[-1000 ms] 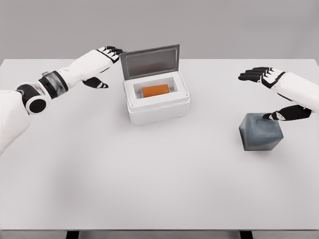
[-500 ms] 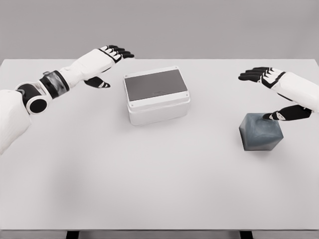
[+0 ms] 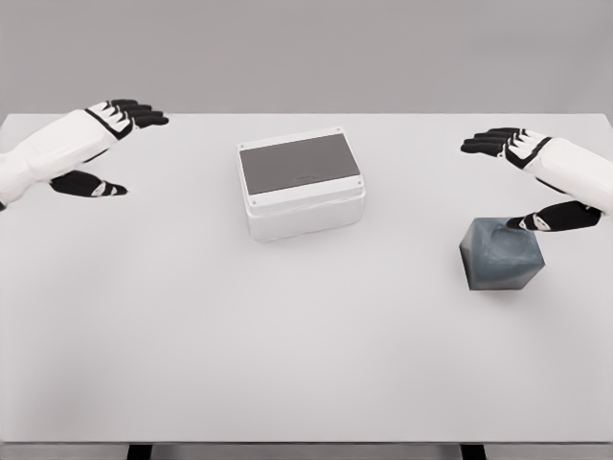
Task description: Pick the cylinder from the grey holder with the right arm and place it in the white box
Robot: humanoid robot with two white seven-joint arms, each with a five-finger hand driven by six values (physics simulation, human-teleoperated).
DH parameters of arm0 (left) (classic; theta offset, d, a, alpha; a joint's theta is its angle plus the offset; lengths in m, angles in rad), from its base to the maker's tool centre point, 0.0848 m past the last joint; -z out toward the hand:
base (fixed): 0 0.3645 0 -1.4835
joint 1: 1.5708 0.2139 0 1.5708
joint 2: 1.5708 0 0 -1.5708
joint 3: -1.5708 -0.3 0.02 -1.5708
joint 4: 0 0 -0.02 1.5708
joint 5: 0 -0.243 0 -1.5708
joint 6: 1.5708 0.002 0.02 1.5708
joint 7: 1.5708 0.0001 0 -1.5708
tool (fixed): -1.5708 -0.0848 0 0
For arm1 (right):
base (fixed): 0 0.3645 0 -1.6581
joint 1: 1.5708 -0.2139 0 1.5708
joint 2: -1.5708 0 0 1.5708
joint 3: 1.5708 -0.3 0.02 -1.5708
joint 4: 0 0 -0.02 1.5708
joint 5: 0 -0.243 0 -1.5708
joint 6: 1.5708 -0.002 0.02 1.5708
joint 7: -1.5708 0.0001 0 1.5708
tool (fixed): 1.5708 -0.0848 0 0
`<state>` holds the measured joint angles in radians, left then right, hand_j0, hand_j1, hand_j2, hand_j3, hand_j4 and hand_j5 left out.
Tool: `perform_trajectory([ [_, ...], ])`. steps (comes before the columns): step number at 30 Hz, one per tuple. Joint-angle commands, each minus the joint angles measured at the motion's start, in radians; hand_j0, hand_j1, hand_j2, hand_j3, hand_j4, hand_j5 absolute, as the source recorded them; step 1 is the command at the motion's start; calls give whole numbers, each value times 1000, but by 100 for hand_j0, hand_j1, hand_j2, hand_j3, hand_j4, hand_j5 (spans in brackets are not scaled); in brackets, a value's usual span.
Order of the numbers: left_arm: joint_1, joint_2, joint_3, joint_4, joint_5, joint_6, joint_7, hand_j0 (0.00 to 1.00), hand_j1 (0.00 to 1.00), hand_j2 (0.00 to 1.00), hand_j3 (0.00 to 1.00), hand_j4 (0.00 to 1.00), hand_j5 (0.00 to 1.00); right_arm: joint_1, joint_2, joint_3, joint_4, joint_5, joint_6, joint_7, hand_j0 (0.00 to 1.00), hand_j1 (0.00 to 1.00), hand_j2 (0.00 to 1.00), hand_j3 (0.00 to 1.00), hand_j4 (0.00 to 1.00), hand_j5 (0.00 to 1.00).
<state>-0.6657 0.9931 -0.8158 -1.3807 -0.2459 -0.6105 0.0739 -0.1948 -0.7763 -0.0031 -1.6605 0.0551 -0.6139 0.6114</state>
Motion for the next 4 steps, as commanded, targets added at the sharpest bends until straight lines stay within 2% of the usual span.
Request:
perform_trajectory([
  [1,2,33,-2,-28,19,0,0,100,100,100,100,100,100,0,-1,-1,-1,-9,3,-1,100,100,100,100,100,100],
  [4,35,35,0,-28,8,0,-2,100,100,100,100,100,100,0,-3,0,1,-9,3,-1,100,100,100,100,100,100],
])
